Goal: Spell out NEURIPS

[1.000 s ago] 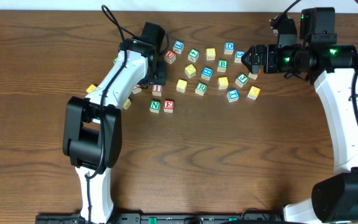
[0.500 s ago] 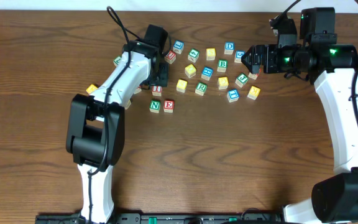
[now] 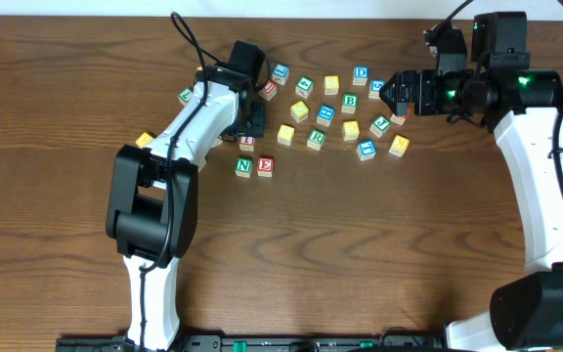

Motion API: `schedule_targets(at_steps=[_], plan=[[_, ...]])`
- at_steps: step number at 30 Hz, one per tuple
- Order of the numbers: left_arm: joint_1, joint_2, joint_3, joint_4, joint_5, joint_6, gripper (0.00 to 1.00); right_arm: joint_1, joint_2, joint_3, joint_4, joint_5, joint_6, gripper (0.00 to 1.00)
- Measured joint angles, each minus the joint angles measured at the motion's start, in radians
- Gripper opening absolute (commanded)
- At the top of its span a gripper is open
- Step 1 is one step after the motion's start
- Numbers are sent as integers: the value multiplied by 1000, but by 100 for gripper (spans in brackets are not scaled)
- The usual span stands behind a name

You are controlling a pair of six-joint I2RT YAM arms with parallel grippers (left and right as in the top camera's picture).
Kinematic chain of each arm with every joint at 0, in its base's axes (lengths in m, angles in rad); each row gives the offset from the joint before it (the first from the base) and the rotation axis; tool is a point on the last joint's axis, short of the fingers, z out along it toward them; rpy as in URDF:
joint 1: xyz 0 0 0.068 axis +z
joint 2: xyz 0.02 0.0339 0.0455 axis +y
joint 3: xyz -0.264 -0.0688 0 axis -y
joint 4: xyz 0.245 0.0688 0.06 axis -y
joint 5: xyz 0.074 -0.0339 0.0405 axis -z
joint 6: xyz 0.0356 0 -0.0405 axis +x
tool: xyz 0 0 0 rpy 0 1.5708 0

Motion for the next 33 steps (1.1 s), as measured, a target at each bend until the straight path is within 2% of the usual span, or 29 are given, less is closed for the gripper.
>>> schedule_targets(at_steps=[27,33], plan=[[-26,0,73,43,108,32,57,0,0,0,0,3,0,99],[-25,2,180,30,84,60,58,0,0,0,0,3,0,99]])
